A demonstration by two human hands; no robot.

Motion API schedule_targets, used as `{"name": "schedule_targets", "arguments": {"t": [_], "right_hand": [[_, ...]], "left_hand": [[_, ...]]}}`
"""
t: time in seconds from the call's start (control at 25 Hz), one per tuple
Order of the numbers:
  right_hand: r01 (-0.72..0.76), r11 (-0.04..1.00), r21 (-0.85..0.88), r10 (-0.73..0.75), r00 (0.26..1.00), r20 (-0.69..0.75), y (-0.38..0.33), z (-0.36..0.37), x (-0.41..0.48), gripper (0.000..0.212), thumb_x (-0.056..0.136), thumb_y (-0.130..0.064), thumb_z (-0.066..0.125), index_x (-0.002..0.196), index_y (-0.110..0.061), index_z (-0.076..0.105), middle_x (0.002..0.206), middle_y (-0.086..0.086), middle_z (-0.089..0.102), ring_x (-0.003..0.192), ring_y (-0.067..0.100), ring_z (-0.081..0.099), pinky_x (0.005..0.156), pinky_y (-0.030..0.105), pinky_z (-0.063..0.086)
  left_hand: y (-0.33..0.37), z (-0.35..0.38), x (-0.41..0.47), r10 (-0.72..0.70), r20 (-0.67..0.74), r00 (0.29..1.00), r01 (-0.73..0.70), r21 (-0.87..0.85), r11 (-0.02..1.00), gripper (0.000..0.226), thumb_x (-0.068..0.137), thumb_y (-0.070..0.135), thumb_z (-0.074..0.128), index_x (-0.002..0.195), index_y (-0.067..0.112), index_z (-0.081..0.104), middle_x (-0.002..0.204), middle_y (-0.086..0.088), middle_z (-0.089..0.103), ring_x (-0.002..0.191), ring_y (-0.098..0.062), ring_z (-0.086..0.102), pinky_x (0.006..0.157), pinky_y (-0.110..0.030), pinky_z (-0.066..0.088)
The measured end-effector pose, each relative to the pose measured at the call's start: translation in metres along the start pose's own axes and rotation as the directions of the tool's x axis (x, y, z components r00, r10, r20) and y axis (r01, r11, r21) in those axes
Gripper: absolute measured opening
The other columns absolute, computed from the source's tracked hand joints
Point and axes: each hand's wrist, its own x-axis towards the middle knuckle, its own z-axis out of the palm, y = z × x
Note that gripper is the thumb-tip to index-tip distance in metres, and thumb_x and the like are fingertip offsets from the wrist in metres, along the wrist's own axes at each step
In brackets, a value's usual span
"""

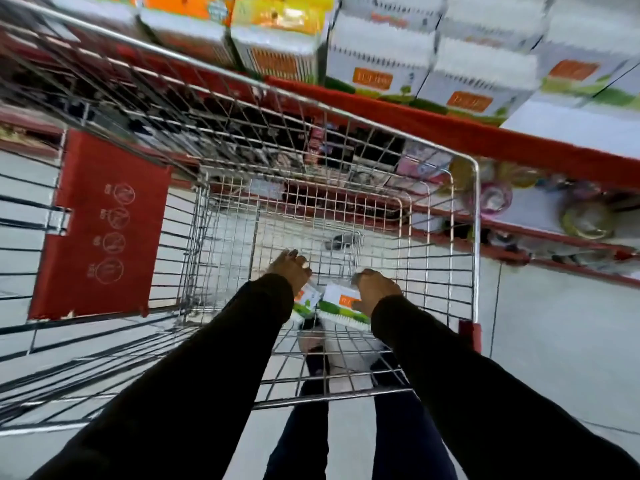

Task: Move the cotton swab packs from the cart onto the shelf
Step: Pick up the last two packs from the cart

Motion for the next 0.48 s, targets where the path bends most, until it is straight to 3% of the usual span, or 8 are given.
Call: {"name": "schedule_targets", "arguments": {"t": [0.16,0.28,0.36,0.48], "right_hand": [[0.005,1.0,-0.013,-0.005,1.0,-0.021,0.002,-0.001,0.002,0.05,0.082,-0.032,0.075,0.122,-0.01,0.055,0.124,0.011,0.059,0.111,0.03,0.061,0.086,0.036,0.052],[-0.012,1.0,-0.001,0.012,1.0,-0.016,-0.001,-0.009,-0.008,0.052,0.081,-0.029,0.077,0.122,-0.01,0.051,0.121,0.012,0.063,0.108,0.032,0.063,0.081,0.035,0.051],[-0.035,0.999,0.029,0.037,0.998,-0.051,-0.001,-0.017,-0.016,0.048,0.079,-0.025,0.079,0.118,-0.014,0.054,0.119,0.009,0.065,0.106,0.03,0.064,0.082,0.034,0.051],[-0.062,0.998,0.025,0.065,0.989,-0.134,-0.005,-0.041,-0.038,0.052,0.077,-0.019,0.08,0.123,-0.016,0.057,0.118,0.009,0.067,0.108,0.031,0.065,0.087,0.038,0.054]], "left_hand": [[-0.007,0.007,-0.003,0.033,-0.081,0.996,-0.043,-0.135,0.99,0.067,0.086,0.023,0.071,0.142,0.005,0.038,0.152,-0.017,0.042,0.147,-0.033,0.03,0.121,-0.038,0.026],[-0.014,0.007,-0.019,0.012,-0.069,0.998,-0.026,-0.219,0.975,0.062,0.084,0.026,0.074,0.134,0.005,0.043,0.138,-0.018,0.055,0.13,-0.033,0.052,0.101,-0.039,0.047],[-0.019,0.006,-0.031,-0.006,-0.053,0.999,-0.007,-0.252,0.968,0.051,0.083,0.023,0.075,0.125,0.008,0.05,0.125,-0.013,0.063,0.114,-0.031,0.061,0.089,-0.039,0.052],[-0.023,-0.008,-0.06,-0.097,-0.111,0.989,0.06,-0.301,0.952,0.054,0.083,0.019,0.074,0.13,0.012,0.048,0.119,-0.012,0.066,0.11,-0.03,0.064,0.087,-0.04,0.054]]}}
